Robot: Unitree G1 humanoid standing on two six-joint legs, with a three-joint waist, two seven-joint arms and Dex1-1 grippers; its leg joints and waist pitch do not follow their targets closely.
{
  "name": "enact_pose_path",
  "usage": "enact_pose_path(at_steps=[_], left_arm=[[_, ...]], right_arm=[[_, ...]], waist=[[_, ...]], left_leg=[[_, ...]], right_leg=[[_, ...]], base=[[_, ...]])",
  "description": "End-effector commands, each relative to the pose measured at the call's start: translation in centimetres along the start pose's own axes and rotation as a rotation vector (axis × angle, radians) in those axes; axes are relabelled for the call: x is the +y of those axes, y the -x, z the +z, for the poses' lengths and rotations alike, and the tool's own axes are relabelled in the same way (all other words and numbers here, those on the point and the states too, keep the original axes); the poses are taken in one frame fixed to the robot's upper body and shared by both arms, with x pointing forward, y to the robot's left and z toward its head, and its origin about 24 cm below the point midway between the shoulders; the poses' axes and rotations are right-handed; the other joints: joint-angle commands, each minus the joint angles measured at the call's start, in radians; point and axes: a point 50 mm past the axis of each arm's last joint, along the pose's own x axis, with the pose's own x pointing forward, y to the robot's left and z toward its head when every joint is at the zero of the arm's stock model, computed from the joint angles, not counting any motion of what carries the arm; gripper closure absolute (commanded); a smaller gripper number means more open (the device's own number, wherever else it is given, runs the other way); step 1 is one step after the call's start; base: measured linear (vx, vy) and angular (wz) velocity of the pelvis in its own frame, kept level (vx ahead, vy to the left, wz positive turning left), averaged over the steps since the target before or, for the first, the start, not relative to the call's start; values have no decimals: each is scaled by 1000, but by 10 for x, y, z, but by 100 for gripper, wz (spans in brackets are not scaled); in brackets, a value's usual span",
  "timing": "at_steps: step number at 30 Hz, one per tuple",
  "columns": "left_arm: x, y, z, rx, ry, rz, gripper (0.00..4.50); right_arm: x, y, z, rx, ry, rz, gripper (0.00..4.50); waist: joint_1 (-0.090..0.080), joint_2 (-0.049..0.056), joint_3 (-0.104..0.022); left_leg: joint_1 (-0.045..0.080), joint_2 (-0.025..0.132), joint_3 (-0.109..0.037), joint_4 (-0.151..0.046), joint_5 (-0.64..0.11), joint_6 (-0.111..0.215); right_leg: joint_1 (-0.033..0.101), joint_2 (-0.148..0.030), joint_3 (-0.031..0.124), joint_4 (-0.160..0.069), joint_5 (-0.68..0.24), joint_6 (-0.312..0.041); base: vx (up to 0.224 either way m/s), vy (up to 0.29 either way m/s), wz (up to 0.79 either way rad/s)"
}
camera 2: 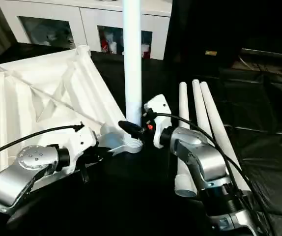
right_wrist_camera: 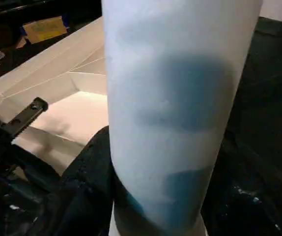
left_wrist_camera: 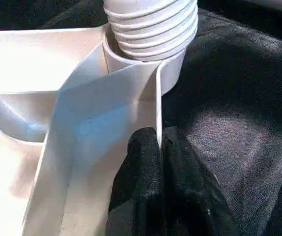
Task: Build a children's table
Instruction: Insert table leg to table base
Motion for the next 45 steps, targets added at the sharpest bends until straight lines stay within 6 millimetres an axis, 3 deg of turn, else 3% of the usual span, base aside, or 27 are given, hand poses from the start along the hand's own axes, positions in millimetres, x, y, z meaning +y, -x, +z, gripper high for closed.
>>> enact_pose_path(at_steps=[1,21,22,32,38,41,45], left_arm=[[0,-2,-5,1,9,-17,450],[5,-2,-5,6,5,-14,450],[6,-2,-6,10,6,-11,450],[17,0,-5,22,-1,35,450],[22,0,-6,30,0,57,450],[23,-1,-6,31,0,60,450],[24,-2,-6,32,-7,54,450]], right_arm=[[-1,-5,1,-4,16,-8,261],[-15,-1,-18,-29,-111,-73,261],[-17,2,-24,-44,-145,-105,261],[-15,17,-62,-101,-278,-192,261],[-12,23,-72,-118,-268,-218,261],[-10,28,-76,-116,-242,-225,261],[-7,29,-72,-86,-151,-200,261]], waist=[[4,-8,-56],[3,-1,-54],[6,8,-55],[19,14,-56],[26,20,-57],[28,20,-62],[28,21,-63]], left_leg=[[8,57,-19,-80,-173,24],[8,60,-21,-86,-202,17],[9,61,-22,-87,-211,13],[11,62,-24,-92,-266,3],[14,63,-28,-95,-299,-5],[10,64,-27,-95,-277,3],[7,62,-27,-96,-279,8]], right_leg=[[36,-86,55,-84,-330,-178],[35,-88,55,-88,-346,-185],[34,-89,55,-89,-348,-185],[31,-93,56,-99,-409,-174],[29,-94,56,-103,-452,-161],[31,-93,56,-102,-430,-157],[31,-93,55,-104,-456,-148]], base=[[0,0,0],[0,0,0],[0,0,0],[0,0,0],[0,0,0],[0,0,0],[0,0,0]])
